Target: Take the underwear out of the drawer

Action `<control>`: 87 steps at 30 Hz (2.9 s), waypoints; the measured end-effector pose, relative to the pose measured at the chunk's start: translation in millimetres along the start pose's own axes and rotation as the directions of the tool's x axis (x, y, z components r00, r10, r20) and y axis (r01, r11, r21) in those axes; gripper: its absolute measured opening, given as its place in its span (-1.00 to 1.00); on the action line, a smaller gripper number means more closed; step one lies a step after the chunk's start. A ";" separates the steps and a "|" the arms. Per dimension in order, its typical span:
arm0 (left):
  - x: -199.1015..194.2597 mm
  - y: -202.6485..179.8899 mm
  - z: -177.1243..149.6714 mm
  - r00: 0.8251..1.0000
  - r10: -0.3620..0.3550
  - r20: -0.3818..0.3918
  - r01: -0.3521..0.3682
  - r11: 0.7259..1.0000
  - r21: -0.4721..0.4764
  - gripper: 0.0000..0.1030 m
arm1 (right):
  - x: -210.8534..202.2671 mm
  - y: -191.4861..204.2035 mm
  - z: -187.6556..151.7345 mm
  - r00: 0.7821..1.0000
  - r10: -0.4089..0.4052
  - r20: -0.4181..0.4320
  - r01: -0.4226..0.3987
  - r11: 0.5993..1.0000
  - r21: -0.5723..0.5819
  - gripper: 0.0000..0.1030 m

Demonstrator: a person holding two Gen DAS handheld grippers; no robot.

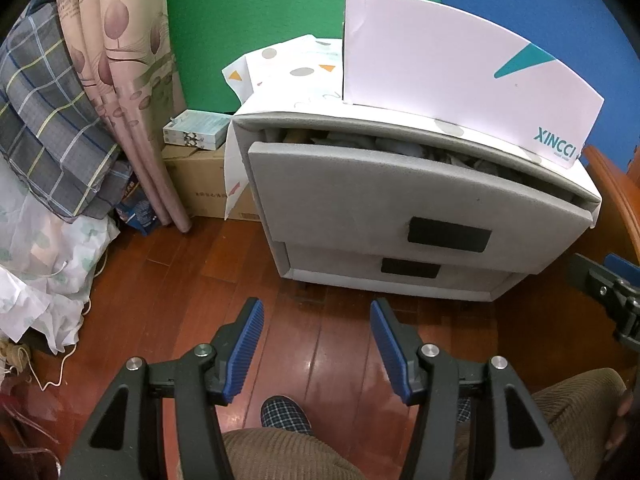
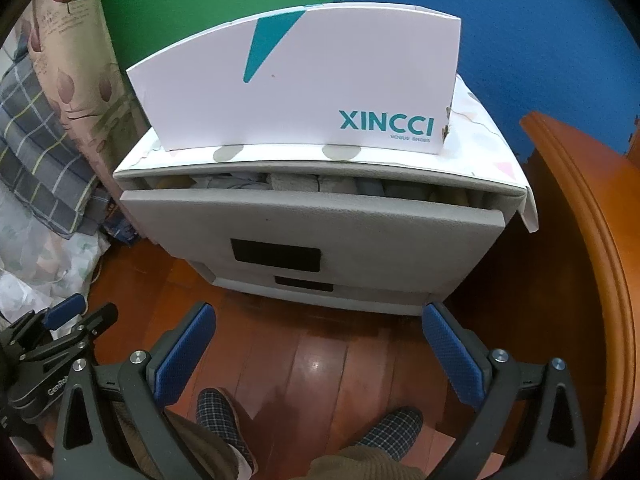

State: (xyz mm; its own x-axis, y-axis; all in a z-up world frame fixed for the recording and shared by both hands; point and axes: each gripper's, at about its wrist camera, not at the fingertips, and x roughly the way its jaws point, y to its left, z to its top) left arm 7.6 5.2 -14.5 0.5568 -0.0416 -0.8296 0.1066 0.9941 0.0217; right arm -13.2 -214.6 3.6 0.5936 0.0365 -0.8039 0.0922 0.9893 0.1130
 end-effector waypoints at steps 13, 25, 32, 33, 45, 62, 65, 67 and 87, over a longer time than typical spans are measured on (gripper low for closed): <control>-1.1 0.0 -0.4 1.000 0.001 0.000 -0.001 1.000 0.002 0.10 | 4.3 -5.8 2.5 1.000 -0.003 -0.014 0.003 1.000 0.018 0.99; 0.4 2.4 -2.9 1.000 -0.003 0.000 0.003 1.000 -0.001 0.10 | 6.0 -5.6 2.0 1.000 -0.005 -0.023 0.005 1.000 0.016 0.99; 0.4 2.5 -2.7 1.000 -0.002 -0.001 0.002 1.000 -0.002 0.10 | 6.0 -6.2 1.5 1.000 -0.006 -0.022 0.007 1.000 0.018 0.99; 0.4 2.4 -2.7 1.000 -0.001 -0.001 0.001 1.000 -0.002 0.10 | 6.0 -6.2 1.4 1.000 -0.007 -0.021 0.007 1.000 0.018 0.99; -0.3 3.7 -3.5 1.000 0.004 0.002 -0.004 1.000 -0.002 0.10 | 5.9 -6.5 1.2 1.000 -0.006 -0.020 0.006 1.000 0.018 0.99; -2.1 7.1 -6.6 1.000 0.014 -0.003 -0.014 1.000 0.001 0.10 | 6.6 -11.7 0.8 1.000 -0.002 -0.022 0.002 1.000 0.028 0.99; -1.2 6.8 -5.6 1.000 0.010 -0.006 -0.010 1.000 0.000 0.10 | 6.6 -11.2 0.8 1.000 0.001 -0.022 0.000 1.000 0.030 0.99; -0.9 7.6 -4.2 1.000 0.001 -0.009 -0.001 1.000 -0.003 0.10 | 7.2 -11.7 1.2 1.000 0.002 -0.022 -0.001 1.000 0.031 0.99; 36.9 62.4 75.9 0.949 -0.316 -0.009 0.292 0.887 -0.358 0.10 | 4.4 -34.0 -0.1 0.999 0.042 -0.008 -0.041 0.995 0.090 0.99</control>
State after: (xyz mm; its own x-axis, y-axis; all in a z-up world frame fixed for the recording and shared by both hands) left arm 97.3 58.1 -1.4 0.4877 -0.3523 -0.7988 -0.0382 0.9055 -0.4227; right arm -13.8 -248.0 -3.9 0.5909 0.0788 -0.8029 0.1394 0.9703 0.1978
